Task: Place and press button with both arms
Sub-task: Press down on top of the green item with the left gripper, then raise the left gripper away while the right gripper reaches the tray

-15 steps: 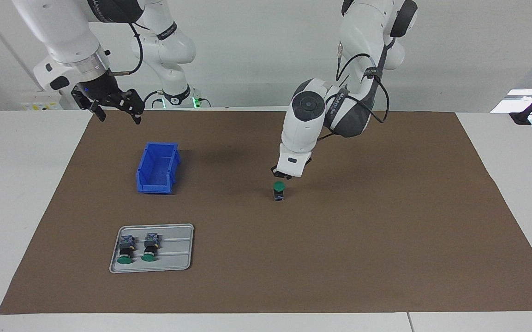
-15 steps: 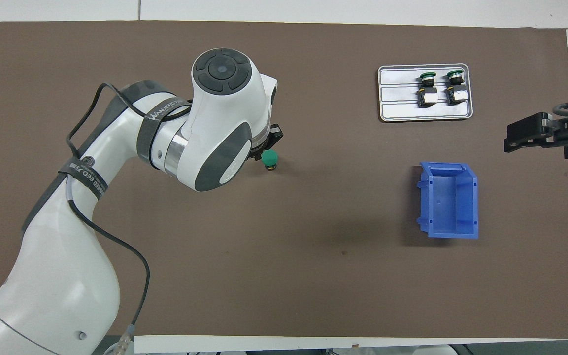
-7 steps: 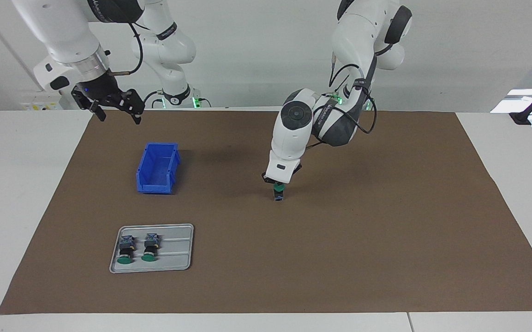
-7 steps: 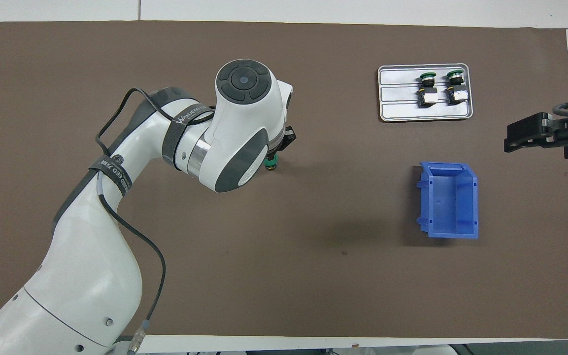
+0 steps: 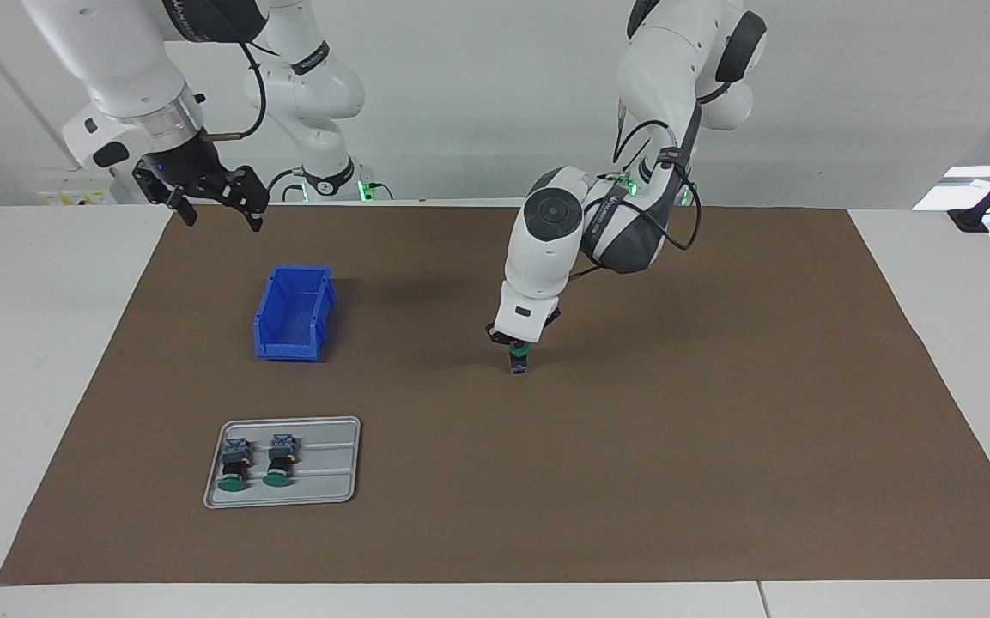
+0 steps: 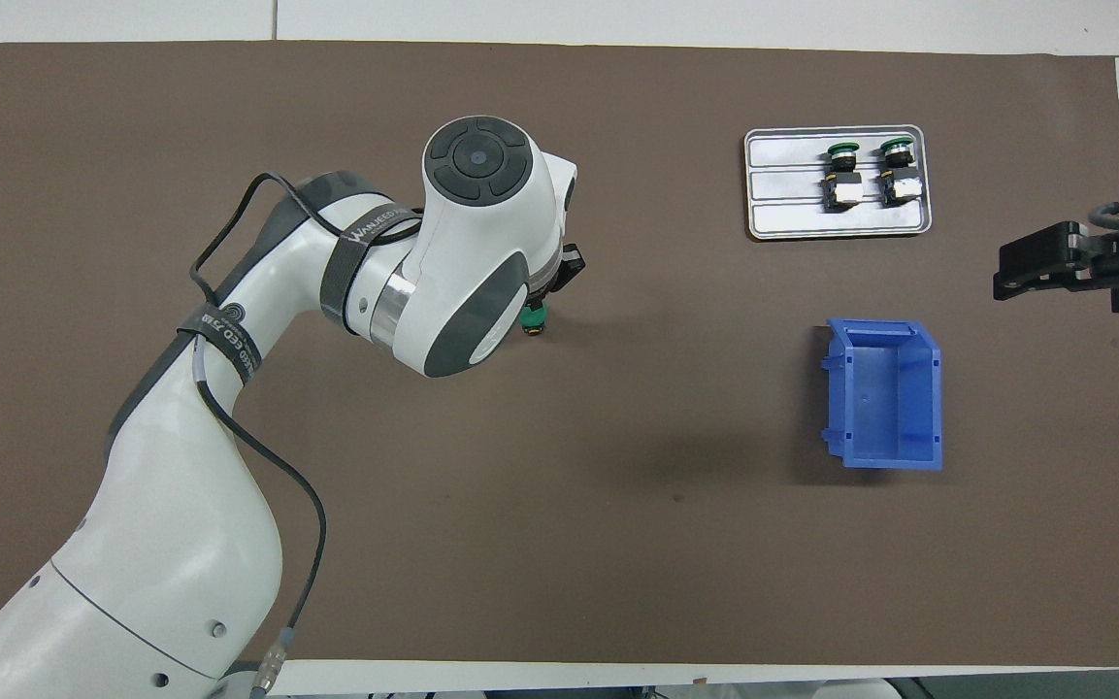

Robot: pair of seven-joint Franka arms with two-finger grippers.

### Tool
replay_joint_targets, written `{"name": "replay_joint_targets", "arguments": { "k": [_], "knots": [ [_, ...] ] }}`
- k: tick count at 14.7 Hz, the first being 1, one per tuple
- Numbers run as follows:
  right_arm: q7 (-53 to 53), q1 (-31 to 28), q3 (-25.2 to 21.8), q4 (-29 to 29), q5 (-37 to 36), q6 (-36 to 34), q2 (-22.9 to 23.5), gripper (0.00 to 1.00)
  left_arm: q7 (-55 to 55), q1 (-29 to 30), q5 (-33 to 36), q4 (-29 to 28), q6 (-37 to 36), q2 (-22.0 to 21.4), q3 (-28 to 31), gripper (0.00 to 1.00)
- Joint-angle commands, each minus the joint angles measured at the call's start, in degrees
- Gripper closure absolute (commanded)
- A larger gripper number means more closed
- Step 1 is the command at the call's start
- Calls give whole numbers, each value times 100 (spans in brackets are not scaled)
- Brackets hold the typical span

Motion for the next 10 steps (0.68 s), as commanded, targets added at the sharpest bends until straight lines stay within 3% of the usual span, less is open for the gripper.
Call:
{"name": "replay_joint_targets", "arguments": {
  "k": [1, 10],
  "knots": [
    [-130, -92, 59, -97, -33, -16, -77, 0, 11, -40, 119, -42, 50, 20, 45, 99],
    [-121, -83, 67, -97, -7, 2, -77, 0, -15, -58, 119, -596, 488, -77, 45, 99]
  ]
}}
